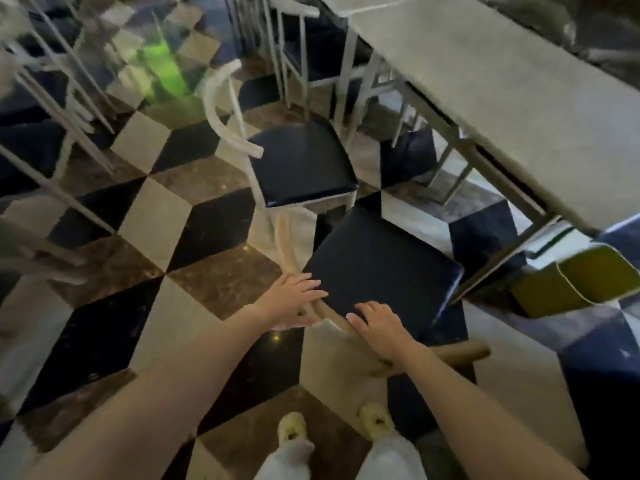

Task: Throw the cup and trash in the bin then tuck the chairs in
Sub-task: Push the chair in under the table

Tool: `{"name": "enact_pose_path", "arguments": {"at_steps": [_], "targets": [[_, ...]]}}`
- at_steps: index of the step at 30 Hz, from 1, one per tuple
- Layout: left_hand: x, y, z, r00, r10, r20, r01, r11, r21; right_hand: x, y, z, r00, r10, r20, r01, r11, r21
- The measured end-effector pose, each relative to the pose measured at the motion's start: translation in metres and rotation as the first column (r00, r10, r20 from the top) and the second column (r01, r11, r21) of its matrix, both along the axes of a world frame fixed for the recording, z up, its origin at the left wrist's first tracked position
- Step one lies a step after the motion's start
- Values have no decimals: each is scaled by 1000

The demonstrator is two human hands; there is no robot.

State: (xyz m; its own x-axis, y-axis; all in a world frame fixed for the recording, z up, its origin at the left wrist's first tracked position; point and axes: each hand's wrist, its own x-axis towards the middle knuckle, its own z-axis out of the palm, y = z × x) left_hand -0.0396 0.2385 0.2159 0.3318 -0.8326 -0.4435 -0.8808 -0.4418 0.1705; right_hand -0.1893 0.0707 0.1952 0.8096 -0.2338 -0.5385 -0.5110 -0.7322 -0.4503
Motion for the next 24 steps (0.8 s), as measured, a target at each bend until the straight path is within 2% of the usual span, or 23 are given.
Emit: {"name": "enact_pose_path", "arguments": {"at_steps": [4,7,11,18,24], "targets": [[14,5,-12,994,-105,-8,102,984,-148,-13,17,-2,999,-50,-19,49,998,-31],[15,7,-21,993,-114,12,113,961,-252,-17,22,0,997,-58,-41,57,998,-18],[17,9,-30,993,-116,35,121,935,-333,-22,23,5,998,-52,40,54,997,-57],[31,11,-45,988,-152,23,150,918,-367,-28,23,-1,982,-35,184,67,984,-166],[26,9,-40,984,-159,81,178,918,-354,-24,21,-12,991,-12,135,44,971,-237]]}}
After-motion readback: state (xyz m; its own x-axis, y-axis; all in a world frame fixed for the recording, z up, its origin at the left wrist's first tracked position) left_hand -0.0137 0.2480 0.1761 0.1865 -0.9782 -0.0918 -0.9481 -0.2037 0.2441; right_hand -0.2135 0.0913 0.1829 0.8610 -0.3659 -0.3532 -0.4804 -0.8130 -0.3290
